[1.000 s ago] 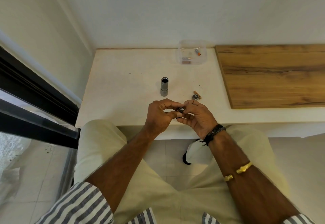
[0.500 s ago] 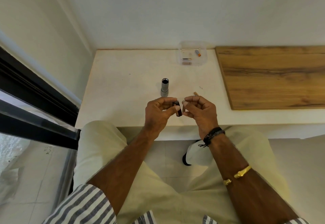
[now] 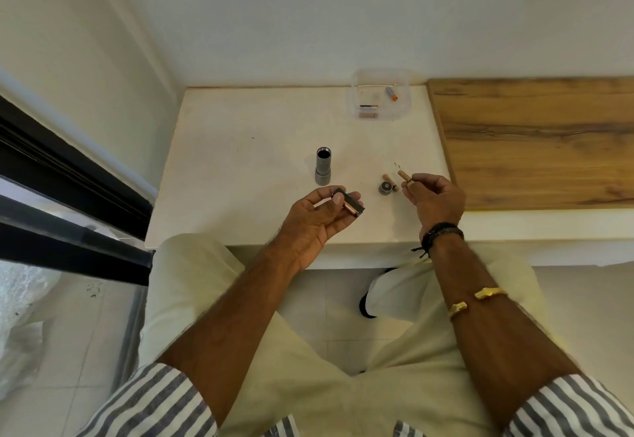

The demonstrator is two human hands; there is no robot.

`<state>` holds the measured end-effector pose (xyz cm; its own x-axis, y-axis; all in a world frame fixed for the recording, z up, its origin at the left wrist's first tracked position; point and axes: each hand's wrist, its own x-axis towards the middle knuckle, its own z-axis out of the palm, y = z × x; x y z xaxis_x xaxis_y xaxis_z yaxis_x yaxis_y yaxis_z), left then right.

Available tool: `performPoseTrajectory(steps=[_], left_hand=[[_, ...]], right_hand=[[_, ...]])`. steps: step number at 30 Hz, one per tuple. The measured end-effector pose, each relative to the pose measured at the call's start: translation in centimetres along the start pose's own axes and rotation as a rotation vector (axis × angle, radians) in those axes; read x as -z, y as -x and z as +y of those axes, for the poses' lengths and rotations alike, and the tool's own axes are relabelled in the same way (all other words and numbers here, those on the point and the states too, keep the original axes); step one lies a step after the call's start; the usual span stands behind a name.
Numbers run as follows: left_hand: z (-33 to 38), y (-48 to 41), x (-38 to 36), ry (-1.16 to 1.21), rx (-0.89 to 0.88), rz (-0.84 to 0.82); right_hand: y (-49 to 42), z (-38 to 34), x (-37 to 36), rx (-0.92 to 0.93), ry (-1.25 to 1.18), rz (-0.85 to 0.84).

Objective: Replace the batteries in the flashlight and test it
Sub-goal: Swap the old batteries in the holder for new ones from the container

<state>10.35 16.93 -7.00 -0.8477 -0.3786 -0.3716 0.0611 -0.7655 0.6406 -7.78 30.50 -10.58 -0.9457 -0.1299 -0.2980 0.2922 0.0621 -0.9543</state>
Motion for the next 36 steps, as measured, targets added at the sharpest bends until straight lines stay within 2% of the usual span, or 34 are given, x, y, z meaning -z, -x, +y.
performPoseTrajectory(steps=[4, 12, 17, 20, 22, 24, 27, 31, 36], left_hand=[[0.1, 0.2, 0.1, -0.041, 0.008, 0.001], [0.1, 0.2, 0.0, -0.072, 0.014, 0.016], [0.1, 0.3, 0.1, -0.061, 0.021, -0.002], [0.2, 0.5, 0.0, -0.087, 0.006, 0.002], [0.2, 0.5, -0.1, -0.110, -0.021, 0.014], [0.2, 0.4, -0.1, -0.130, -0.049, 0.031], [-0.1, 0.3, -0.1, -0.171, -0.073, 0.086], [-0.3, 0.3, 0.2, -0.238, -0.107, 0.106], [-0.1, 0.6, 0.2, -0.268, -0.123, 0.052]], right_hand=[[-1.2, 0.8, -0.2, 0.080, 0.287, 0.029], [-1.1, 1.0, -0.7, 0.244, 0.590, -0.008], [-0.9, 1.0, -0.7, 0.295, 0.678, -0.019], [-0.1, 0.2, -0.6, 0.296, 0.657, 0.011], [1.2, -0.7, -0.8, 0.282, 0.557, 0.016], [3.2, -1.8, -1.3, 0.212, 0.371, -0.073], [6.8, -2.8, -2.0, 0.096, 0.147, -0.307], [9.8, -3.2, -2.5, 0.017, 0.114, -0.463], [10.3, -3.2, -2.5, -0.043, 0.093, -0.459]])
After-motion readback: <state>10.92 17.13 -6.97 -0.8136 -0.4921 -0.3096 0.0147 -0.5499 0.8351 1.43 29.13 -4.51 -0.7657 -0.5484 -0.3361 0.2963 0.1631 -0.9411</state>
